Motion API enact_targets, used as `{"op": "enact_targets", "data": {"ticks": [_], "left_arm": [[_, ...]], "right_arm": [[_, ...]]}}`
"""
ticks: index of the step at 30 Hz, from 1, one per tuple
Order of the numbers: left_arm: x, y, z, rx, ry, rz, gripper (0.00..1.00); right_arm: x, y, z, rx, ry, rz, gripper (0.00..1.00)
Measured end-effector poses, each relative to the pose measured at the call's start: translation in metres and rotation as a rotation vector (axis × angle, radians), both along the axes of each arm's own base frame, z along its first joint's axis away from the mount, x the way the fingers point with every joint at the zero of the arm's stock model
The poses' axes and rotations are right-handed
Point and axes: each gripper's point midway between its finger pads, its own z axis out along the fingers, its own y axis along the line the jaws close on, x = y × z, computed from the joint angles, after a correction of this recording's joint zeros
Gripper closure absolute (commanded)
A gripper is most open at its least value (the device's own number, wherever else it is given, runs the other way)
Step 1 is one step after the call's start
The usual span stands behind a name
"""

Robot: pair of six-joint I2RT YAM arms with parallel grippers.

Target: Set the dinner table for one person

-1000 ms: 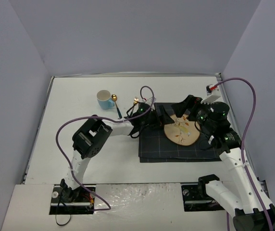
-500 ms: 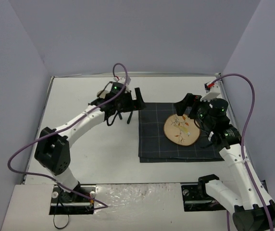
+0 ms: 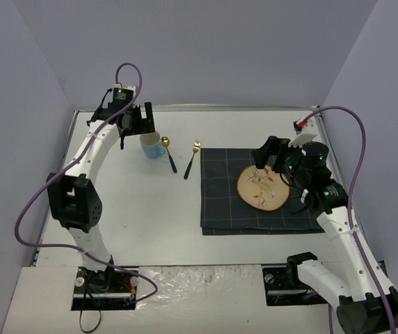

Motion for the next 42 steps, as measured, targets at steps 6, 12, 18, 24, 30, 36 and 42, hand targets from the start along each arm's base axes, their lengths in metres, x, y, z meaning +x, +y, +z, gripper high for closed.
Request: {"op": "enact_targets", "data": {"ticks": [6,12,18,24,30,36,42], "left_arm": [[0.031,0.023,-0.060,0.104,0.133,0.001,0.30],[0.035,0.029,-0.095,0.145,0.222,-0.020,0.44],[0.047,0.025,-0.084,0.137,0.177,-0.037,0.58],[0.051,0.022,-0.082,0.124,0.159,-0.050,0.63],[0.053,0.017,-0.087,0.107,0.163,-0.067,0.73],[0.054,0.014,-0.092,0.096,0.170,-0.080,0.98],[0.055,0.009,-0.091,0.087,0.161,-0.091,1.00]], "right_arm": [[-0.002,0.000,-0.001,0.000,0.001,0.002,0.01],[-0.003,0.003,-0.003,0.004,0.008,0.019,0.01],[-0.006,0.004,-0.013,0.004,0.031,0.030,0.01],[-0.008,0.006,-0.015,0.007,0.038,0.043,0.01],[-0.009,0.009,-0.015,0.012,0.039,0.056,0.01],[-0.009,0.011,-0.016,0.011,0.040,0.073,0.01],[-0.005,0.021,-0.035,-0.007,0.097,0.131,0.01]]}}
